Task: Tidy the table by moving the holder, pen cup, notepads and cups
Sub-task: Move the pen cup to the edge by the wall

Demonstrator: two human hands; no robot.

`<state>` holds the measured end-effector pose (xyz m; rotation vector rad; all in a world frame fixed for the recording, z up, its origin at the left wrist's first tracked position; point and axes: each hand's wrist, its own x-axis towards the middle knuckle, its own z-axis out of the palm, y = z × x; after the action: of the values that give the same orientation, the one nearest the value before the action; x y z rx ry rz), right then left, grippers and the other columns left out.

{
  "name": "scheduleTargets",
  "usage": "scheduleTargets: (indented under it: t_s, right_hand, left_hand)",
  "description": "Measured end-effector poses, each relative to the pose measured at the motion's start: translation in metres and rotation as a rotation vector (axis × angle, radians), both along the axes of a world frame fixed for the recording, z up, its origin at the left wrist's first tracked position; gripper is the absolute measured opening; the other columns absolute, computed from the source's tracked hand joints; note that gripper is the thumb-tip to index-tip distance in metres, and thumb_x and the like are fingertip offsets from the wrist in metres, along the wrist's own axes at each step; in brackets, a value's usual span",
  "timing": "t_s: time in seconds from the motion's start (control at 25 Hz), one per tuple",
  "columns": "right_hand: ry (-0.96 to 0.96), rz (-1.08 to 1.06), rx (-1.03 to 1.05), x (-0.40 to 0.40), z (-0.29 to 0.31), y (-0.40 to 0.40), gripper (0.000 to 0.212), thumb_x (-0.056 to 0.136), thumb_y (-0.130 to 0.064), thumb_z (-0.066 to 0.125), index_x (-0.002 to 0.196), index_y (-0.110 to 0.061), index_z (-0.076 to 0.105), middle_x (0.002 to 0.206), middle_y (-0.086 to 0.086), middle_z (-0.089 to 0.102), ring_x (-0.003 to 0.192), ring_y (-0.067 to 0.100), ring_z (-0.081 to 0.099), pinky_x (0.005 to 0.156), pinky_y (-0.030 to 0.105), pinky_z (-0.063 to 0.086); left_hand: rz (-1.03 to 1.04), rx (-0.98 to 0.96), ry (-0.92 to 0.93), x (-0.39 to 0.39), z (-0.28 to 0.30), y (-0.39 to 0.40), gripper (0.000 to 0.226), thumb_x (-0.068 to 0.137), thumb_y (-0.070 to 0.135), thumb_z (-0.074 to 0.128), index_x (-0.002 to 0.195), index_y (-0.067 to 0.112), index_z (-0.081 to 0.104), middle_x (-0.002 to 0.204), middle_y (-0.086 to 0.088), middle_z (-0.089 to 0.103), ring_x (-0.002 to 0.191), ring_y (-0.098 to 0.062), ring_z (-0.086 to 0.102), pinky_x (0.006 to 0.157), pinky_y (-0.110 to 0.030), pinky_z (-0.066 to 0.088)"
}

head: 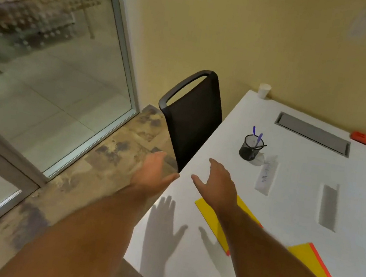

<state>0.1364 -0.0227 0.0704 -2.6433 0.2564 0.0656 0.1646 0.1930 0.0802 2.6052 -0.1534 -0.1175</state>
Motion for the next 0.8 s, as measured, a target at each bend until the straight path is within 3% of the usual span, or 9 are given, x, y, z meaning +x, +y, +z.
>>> scheduleTargets:
  t_s: [0.16,0.28,0.4,0.64,0.8]
  right_hand:
    - [0.05,-0.236,-0.02,0.042,-0.017,-0.008,0.089,0.092,-0.074,0.056,0.161,-0.022,0.034,0.161,0.003,0.047,0.145,0.028,0.048,0.113,0.046,0.045]
    - [0.093,-0.417,-0.032,0.067,-0.031,-0.007,0.088,0.092,-0.073,0.056,0.16,-0.022,0.034,0.155,0.004,0.052,0.141,0.029,0.051,0.108,0.047,0.048]
    - [0.1,-0.682,0.037,0.096,-0.035,0.01,0.086,0.091,-0.071,0.06,0.158,-0.022,0.037,0.152,0.006,0.055,0.139,0.031,0.053,0.107,0.048,0.05]
    - [0.114,-0.961,0.068,0.133,-0.008,0.053,0.088,0.091,-0.07,0.062,0.159,-0.023,0.035,0.155,0.005,0.055,0.142,0.03,0.054,0.109,0.047,0.052]
    - [0.077,-1.057,0.069,0.159,0.01,0.05,0.086,0.091,-0.07,0.063,0.159,-0.025,0.036,0.155,0.006,0.056,0.141,0.029,0.056,0.108,0.049,0.054]
  left_hand:
    - [-0.243,-0.001,0.094,0.088,-0.025,-0.024,0.086,0.09,0.064,0.064,0.158,0.022,0.034,0.163,0.001,0.039,0.149,-0.021,0.038,0.118,-0.039,0.038]
    - [-0.456,-0.039,0.148,0.148,-0.045,-0.042,0.083,0.088,0.062,0.068,0.155,0.024,0.036,0.158,0.003,0.044,0.144,-0.021,0.043,0.112,-0.033,0.039]
    - [-0.6,-0.111,0.229,0.203,-0.059,-0.052,0.082,0.088,0.061,0.068,0.154,0.026,0.036,0.155,0.004,0.046,0.142,-0.02,0.046,0.114,-0.041,0.044]
    - [-0.722,-0.259,0.388,0.259,-0.051,-0.057,0.084,0.089,0.058,0.071,0.157,0.026,0.033,0.16,0.005,0.039,0.146,-0.019,0.042,0.115,-0.036,0.038]
    - [-0.777,-0.268,0.375,0.289,-0.037,-0.078,0.081,0.089,0.054,0.072,0.156,0.025,0.035,0.16,0.003,0.039,0.146,-0.02,0.043,0.117,-0.038,0.039]
